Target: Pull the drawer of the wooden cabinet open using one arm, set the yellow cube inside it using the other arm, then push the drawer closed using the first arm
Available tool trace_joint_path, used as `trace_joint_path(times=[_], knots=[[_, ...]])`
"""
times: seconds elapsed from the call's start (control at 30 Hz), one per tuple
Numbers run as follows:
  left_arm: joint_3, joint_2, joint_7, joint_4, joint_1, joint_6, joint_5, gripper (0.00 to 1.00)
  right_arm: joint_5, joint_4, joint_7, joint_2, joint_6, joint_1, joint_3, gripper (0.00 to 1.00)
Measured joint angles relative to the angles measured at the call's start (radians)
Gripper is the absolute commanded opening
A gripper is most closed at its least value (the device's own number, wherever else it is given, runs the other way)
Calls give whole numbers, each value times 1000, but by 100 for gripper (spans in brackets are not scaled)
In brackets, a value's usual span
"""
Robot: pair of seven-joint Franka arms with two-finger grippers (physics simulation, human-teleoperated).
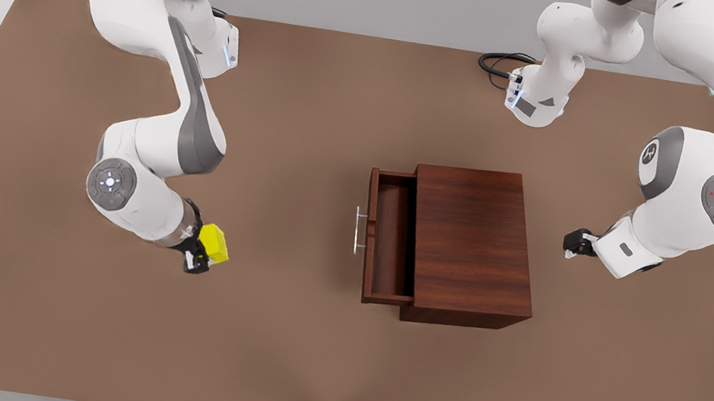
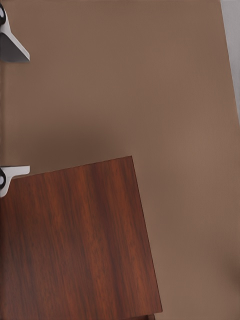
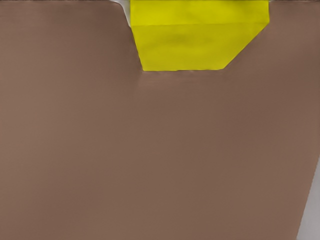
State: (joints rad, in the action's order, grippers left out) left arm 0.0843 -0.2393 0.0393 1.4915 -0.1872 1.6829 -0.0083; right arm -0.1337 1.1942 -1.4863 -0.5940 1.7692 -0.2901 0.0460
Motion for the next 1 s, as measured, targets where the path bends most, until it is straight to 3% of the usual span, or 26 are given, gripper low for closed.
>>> trace_joint_path(times=[0.13, 0.23, 0.63, 1.0], knots=[[0, 0, 1, 0, 0, -1, 0, 100, -40, -150, -148, -99, -51, -141, -17, 60], [0, 0, 1, 0, 0, -1, 0, 100, -51, -207, -267, -123, -44, -186, 24, 60], [0, 2, 3, 4, 0, -4, 1, 100, -56, -325, -686, -267, 110, -365, 43, 60], [-2, 2, 3, 8, 0, -5, 1, 100, -52, -368, -919, -344, 169, -470, 3, 60]])
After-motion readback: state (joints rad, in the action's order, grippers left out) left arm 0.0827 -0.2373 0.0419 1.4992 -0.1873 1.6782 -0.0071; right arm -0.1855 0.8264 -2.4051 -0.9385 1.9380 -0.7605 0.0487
